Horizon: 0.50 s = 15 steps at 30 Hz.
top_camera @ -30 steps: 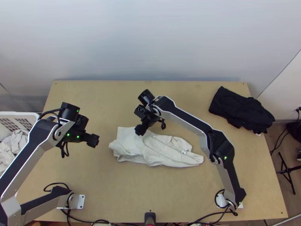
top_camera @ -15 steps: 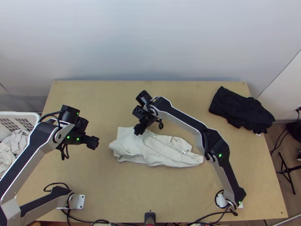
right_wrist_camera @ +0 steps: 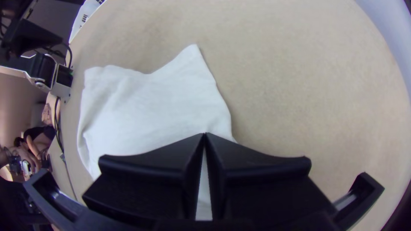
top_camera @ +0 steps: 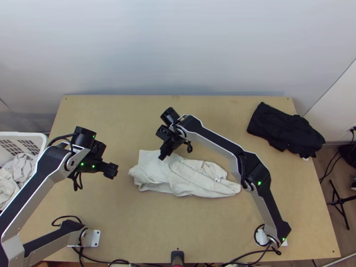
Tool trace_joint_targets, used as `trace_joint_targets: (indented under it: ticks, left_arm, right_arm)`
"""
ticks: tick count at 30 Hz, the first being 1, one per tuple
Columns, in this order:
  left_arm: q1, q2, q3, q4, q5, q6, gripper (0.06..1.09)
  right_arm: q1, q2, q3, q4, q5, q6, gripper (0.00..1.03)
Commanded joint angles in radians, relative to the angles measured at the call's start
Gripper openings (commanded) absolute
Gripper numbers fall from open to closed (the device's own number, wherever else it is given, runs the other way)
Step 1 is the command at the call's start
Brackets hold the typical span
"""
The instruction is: Fold the t-shirt
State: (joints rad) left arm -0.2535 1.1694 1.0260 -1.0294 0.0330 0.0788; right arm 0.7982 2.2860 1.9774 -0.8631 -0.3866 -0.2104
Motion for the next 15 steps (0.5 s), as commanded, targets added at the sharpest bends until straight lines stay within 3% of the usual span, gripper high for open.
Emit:
trace_joint_targets:
  ticks: [1, 15]
  left_arm:
    - [-0.015, -0.002, -0.014, 0.006, 0.001, -0.001, 1.04]
    - [-0.036, -0.007, -0.015, 0.008, 0.001, 0.001, 1.04]
  right_arm:
    - [-0.001, -0.005, -0.009, 0.006, -0.012, -0.014, 0.03]
    - [-0.022, -0.215, -0.005, -0.019, -0.011, 0.008, 0.03]
